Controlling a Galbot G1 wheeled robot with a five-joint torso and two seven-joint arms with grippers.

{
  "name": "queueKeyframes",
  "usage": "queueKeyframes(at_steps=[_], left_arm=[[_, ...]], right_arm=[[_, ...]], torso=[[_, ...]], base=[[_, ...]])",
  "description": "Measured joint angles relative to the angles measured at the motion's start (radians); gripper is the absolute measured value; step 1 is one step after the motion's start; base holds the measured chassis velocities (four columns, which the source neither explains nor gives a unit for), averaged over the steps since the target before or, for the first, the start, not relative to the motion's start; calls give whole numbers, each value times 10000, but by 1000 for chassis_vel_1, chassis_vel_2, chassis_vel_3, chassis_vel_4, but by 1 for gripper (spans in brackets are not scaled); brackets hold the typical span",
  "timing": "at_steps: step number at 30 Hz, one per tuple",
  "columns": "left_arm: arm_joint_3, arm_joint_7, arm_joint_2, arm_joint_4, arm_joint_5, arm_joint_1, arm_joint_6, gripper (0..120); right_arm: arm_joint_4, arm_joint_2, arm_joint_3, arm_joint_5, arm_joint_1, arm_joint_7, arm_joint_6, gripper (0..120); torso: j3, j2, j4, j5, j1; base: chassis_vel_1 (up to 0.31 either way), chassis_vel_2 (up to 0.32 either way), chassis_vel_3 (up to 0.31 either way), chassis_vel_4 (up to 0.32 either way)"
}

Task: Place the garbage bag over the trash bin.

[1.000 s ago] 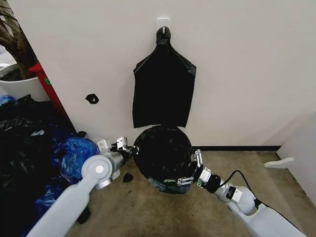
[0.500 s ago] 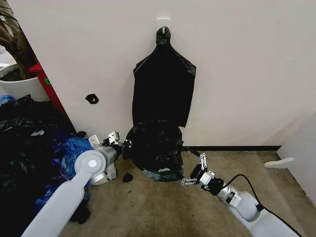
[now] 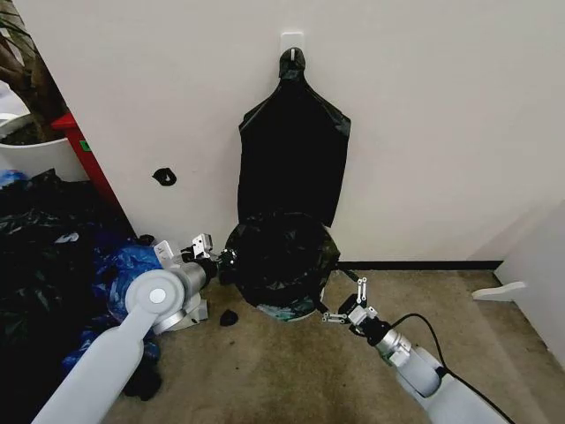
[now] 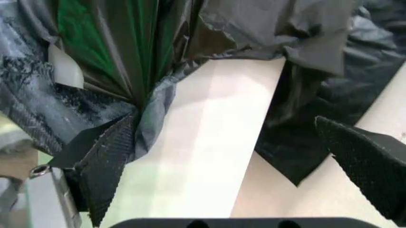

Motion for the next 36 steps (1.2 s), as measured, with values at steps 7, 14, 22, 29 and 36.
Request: queueKeyframes(at_steps=[7, 14, 22, 29, 36], left_arm=[[-62, 207, 2, 80, 205, 12, -168, 4], [190, 665, -126, 403, 788, -117, -967, 4], [245, 978, -168, 890, 1155, -253, -1515, 4], [866, 978, -221, 1037, 1998, 93, -1494, 4], [1213, 1068, -656, 1368, 3266, 517, -1507, 4]], right_arm=[[-21, -359, 266, 270, -19, 52, 0, 100], [1577, -653, -155, 1349, -761, -48, 14, 100], [2643, -905, -271, 1728, -1329, -976, 15, 100], [4010, -737, -66, 2655, -1684, -1568, 14, 100], [4704, -388, 327, 2342, -1516, -417, 15, 100]], torso=[[0, 0, -2, -2, 0], [0, 0, -2, -2, 0], [0, 0, -1, -1, 0], [0, 0, -1, -3, 0], [0, 0, 0, -2, 0]], base=[[0, 0, 0, 0], [0, 0, 0, 0], [0, 0, 0, 0], [0, 0, 0, 0], [0, 0, 0, 0]])
